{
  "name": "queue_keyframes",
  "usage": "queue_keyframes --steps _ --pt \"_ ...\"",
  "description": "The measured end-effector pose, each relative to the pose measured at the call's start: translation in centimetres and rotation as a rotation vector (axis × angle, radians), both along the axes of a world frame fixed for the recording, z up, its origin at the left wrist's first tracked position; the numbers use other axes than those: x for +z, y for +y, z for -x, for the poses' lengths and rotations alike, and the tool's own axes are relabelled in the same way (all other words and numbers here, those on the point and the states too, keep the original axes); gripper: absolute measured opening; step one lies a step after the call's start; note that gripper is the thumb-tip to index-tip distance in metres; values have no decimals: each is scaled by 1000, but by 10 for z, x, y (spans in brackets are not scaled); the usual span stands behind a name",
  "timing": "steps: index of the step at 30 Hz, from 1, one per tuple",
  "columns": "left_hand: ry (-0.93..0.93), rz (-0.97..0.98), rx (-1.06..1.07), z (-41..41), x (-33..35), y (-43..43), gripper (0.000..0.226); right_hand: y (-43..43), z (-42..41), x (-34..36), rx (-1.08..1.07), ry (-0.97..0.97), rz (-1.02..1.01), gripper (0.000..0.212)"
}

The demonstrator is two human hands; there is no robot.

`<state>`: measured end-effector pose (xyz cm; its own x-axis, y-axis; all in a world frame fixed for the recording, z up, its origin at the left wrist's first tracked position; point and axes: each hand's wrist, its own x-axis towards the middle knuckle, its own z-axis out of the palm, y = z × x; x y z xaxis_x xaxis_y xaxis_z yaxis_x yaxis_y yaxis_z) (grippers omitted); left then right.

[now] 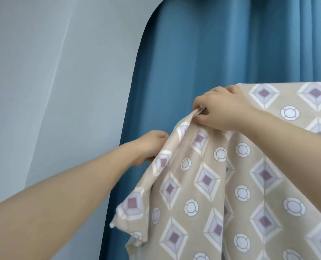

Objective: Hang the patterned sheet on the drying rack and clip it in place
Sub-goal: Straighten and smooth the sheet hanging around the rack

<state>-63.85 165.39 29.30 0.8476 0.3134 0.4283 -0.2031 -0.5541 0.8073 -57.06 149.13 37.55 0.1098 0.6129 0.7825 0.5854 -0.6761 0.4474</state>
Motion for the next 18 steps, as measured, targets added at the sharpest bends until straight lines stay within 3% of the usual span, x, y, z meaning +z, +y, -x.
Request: queue_keyframes --steps 5,9,12,15,18 --pt "89 -29 -216 33 0 7 35 -1 1 -1 13 -18 -32 22" --pt "52 -283 104 54 24 23 18 0 7 1 14 -15 -48 26" --pt "-126 -188 276 69 42 30 18 2 10 0 35 -28 -74 27" --pt "-53 -111 74 71 37 14 25 4 11 -2 39 -38 -104 27" --pt "75 -212 -29 57 22 -8 40 7 12 -3 7 -33 -92 25"
